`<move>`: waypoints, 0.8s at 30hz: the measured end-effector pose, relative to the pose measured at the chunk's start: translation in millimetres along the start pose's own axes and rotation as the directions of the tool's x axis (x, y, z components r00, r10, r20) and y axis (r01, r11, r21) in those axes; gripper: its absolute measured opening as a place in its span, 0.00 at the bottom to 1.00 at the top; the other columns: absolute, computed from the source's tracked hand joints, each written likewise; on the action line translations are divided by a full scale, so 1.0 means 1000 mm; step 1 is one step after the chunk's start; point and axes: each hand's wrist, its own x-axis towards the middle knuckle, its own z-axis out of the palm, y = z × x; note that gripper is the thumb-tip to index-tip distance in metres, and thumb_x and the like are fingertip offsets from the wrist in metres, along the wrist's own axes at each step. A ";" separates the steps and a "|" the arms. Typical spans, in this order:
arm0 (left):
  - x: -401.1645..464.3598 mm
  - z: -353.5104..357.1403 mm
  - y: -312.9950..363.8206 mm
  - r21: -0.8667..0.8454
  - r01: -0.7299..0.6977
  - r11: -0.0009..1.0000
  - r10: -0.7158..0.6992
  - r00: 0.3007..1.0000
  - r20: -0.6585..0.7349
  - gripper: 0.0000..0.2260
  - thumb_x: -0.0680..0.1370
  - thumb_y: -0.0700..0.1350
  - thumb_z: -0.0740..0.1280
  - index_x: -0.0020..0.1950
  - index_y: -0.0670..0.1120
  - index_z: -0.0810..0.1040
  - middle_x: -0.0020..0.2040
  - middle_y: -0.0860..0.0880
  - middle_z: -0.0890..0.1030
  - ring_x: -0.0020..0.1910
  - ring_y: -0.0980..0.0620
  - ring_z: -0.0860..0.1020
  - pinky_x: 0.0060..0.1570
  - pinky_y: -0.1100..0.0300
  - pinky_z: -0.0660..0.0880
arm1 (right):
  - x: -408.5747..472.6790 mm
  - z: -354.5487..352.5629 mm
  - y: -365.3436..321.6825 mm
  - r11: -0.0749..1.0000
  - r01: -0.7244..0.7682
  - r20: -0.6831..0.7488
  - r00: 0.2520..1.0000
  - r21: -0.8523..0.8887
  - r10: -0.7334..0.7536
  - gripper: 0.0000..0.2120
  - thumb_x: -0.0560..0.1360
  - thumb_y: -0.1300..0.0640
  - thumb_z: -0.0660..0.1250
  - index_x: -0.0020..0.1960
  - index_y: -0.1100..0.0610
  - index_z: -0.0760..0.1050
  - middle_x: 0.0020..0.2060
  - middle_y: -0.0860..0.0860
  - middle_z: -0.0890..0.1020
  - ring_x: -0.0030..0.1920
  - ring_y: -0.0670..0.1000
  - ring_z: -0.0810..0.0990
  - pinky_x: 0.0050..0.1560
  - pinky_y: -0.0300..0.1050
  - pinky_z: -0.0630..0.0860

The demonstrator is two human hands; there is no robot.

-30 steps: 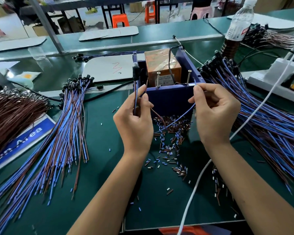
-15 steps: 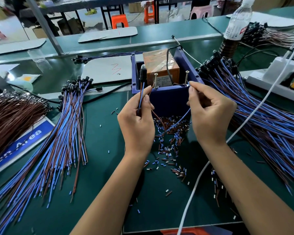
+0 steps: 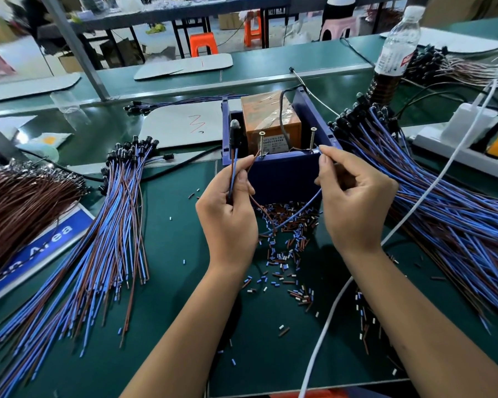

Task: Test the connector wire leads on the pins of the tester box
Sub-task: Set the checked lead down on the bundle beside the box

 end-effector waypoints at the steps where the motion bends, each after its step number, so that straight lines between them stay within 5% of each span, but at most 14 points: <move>1: 0.000 0.000 0.000 -0.007 0.002 1.000 -0.002 1.000 -0.002 0.12 0.85 0.37 0.62 0.61 0.43 0.84 0.35 0.53 0.75 0.32 0.58 0.70 0.36 0.67 0.66 | 0.000 0.001 0.000 1.000 -0.003 -0.004 1.000 0.001 0.003 0.09 0.83 0.58 0.69 0.58 0.59 0.86 0.41 0.50 0.87 0.39 0.44 0.86 0.41 0.39 0.81; 17: 0.002 0.000 -0.001 -0.044 -0.001 0.999 0.001 1.000 0.009 0.11 0.84 0.39 0.63 0.59 0.48 0.85 0.34 0.58 0.74 0.31 0.59 0.69 0.34 0.69 0.65 | 0.001 0.001 0.000 1.000 0.021 0.032 0.999 0.004 -0.021 0.10 0.83 0.59 0.69 0.58 0.62 0.86 0.43 0.53 0.88 0.42 0.48 0.87 0.45 0.44 0.83; 24: 0.003 0.000 0.000 -0.095 0.037 0.995 -0.034 0.999 0.038 0.11 0.84 0.37 0.63 0.58 0.47 0.84 0.35 0.55 0.75 0.36 0.60 0.72 0.38 0.70 0.69 | 0.001 0.001 -0.001 0.999 0.045 0.040 0.998 -0.012 -0.044 0.09 0.83 0.60 0.69 0.57 0.61 0.86 0.42 0.52 0.87 0.40 0.46 0.85 0.43 0.39 0.80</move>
